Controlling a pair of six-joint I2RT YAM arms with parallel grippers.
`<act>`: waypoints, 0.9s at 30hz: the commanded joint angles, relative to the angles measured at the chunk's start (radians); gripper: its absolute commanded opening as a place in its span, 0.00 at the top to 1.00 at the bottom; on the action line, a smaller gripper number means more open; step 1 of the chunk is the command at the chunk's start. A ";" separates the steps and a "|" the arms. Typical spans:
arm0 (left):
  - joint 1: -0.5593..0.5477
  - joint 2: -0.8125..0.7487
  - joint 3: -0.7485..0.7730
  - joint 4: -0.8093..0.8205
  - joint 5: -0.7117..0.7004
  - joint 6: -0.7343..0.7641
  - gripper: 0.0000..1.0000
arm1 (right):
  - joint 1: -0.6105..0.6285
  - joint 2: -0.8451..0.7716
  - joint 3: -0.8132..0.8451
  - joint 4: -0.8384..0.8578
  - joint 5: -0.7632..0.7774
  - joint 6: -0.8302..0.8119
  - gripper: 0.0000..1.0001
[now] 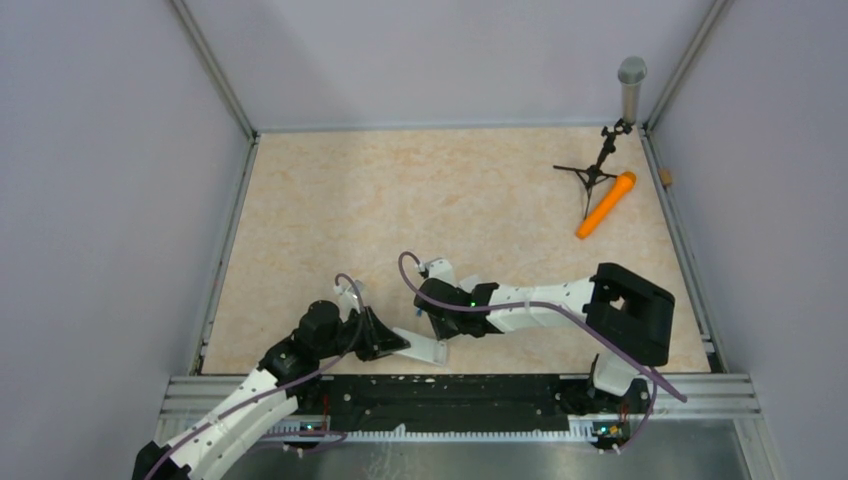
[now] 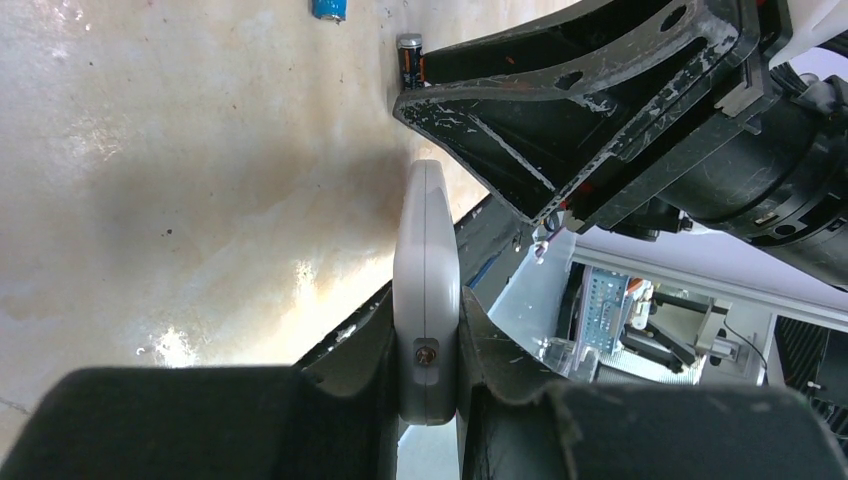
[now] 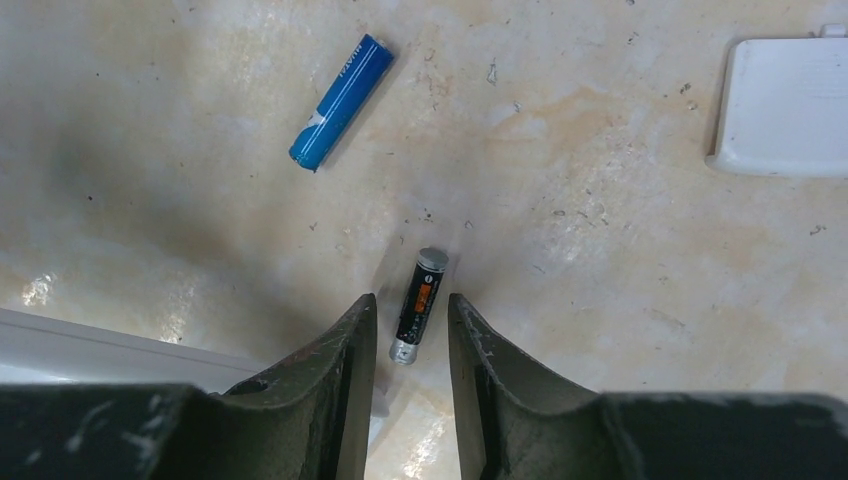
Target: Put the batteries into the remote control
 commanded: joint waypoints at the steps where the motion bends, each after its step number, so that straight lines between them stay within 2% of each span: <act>1: -0.001 -0.023 -0.081 -0.067 -0.006 0.001 1.00 | 0.024 0.034 0.026 -0.062 0.027 0.029 0.70; 9: -0.001 -0.049 -0.079 -0.101 -0.003 0.002 1.00 | 0.052 0.084 0.058 -0.119 0.065 0.045 0.79; 13: 0.000 -0.061 -0.077 -0.116 -0.008 0.000 1.00 | 0.060 0.102 0.067 -0.143 0.081 0.049 0.99; 14: -0.001 -0.064 -0.076 -0.117 -0.008 -0.001 1.00 | 0.062 0.104 0.066 -0.147 0.086 0.051 1.00; 21: -0.001 -0.052 -0.079 -0.077 -0.023 -0.020 1.00 | 0.062 0.031 0.049 -0.169 0.162 0.047 1.00; 27: -0.001 0.041 -0.101 0.098 -0.047 -0.062 1.00 | 0.063 -0.106 0.042 -0.242 0.264 0.044 1.00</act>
